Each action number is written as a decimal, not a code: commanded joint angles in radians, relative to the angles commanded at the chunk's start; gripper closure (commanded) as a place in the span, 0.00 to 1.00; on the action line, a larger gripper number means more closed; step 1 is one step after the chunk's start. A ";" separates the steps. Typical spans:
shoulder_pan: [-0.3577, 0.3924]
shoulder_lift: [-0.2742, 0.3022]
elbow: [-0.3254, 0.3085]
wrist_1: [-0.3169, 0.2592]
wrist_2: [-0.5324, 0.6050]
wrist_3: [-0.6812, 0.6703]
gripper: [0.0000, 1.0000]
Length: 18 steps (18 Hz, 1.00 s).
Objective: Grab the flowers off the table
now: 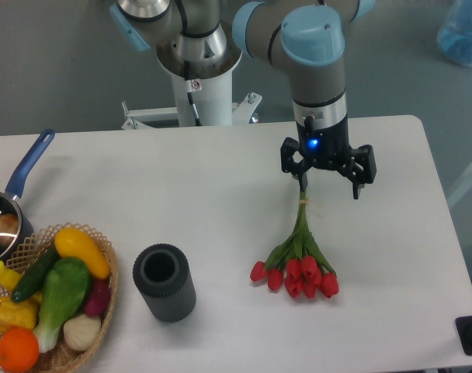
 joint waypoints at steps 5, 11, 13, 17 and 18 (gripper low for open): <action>0.000 0.000 -0.001 0.006 -0.012 -0.005 0.00; 0.018 -0.009 -0.070 0.026 -0.015 -0.061 0.00; 0.029 -0.014 -0.069 0.020 -0.008 -0.061 0.00; 0.032 -0.041 -0.086 0.012 -0.002 -0.048 0.00; 0.038 -0.044 -0.095 0.012 -0.002 -0.037 0.00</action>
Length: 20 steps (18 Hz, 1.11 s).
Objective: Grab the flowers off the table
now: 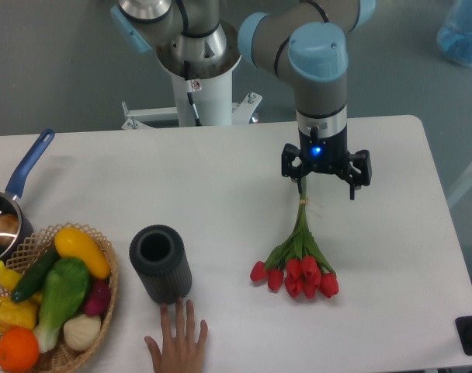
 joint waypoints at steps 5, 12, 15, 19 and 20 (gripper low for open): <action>0.006 -0.031 -0.057 0.002 0.000 0.092 0.00; 0.060 -0.098 -0.072 0.017 -0.012 0.095 0.00; 0.051 -0.133 -0.072 0.026 -0.021 0.088 0.00; 0.049 -0.140 -0.074 0.040 -0.046 0.083 0.00; 0.049 -0.141 -0.083 0.040 -0.049 0.074 0.00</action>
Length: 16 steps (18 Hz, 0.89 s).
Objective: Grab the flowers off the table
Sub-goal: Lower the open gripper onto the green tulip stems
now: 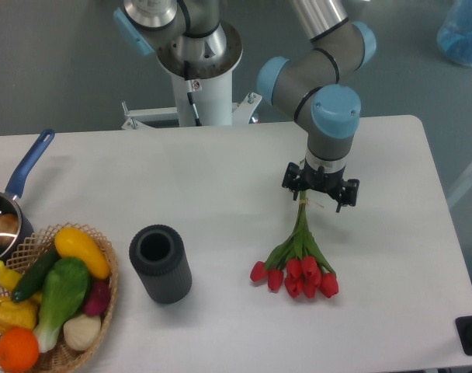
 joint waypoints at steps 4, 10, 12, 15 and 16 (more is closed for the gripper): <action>-0.003 0.000 -0.009 0.002 -0.024 -0.011 0.00; -0.009 -0.028 0.028 0.006 -0.040 -0.011 0.00; -0.026 -0.035 0.020 0.005 -0.037 -0.018 0.00; -0.026 -0.034 0.000 0.005 -0.043 -0.046 0.01; -0.026 -0.034 -0.005 0.005 -0.043 -0.046 0.03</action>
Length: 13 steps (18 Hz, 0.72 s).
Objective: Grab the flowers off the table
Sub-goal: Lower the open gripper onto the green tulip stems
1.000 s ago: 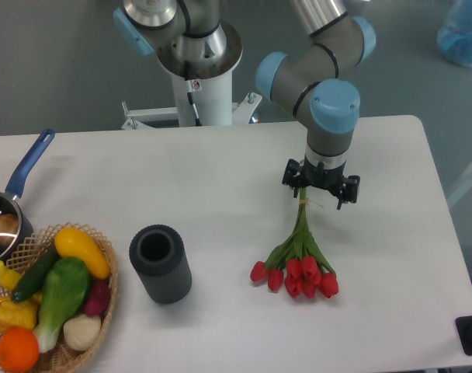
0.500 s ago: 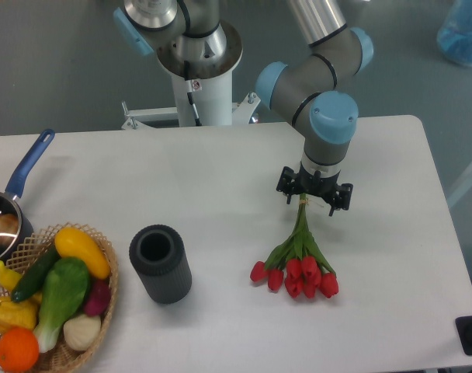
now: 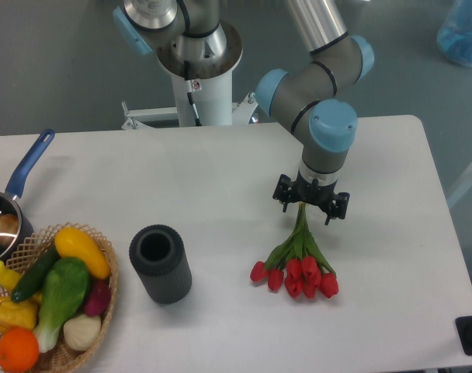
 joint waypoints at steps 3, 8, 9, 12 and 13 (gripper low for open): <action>0.002 -0.002 -0.008 -0.002 0.003 0.003 0.08; 0.005 0.000 -0.015 -0.002 0.006 0.006 0.35; 0.006 0.000 -0.015 0.000 0.006 0.006 0.40; 0.005 0.000 -0.011 0.000 0.006 0.003 0.46; 0.005 0.000 -0.011 0.000 0.006 0.002 0.51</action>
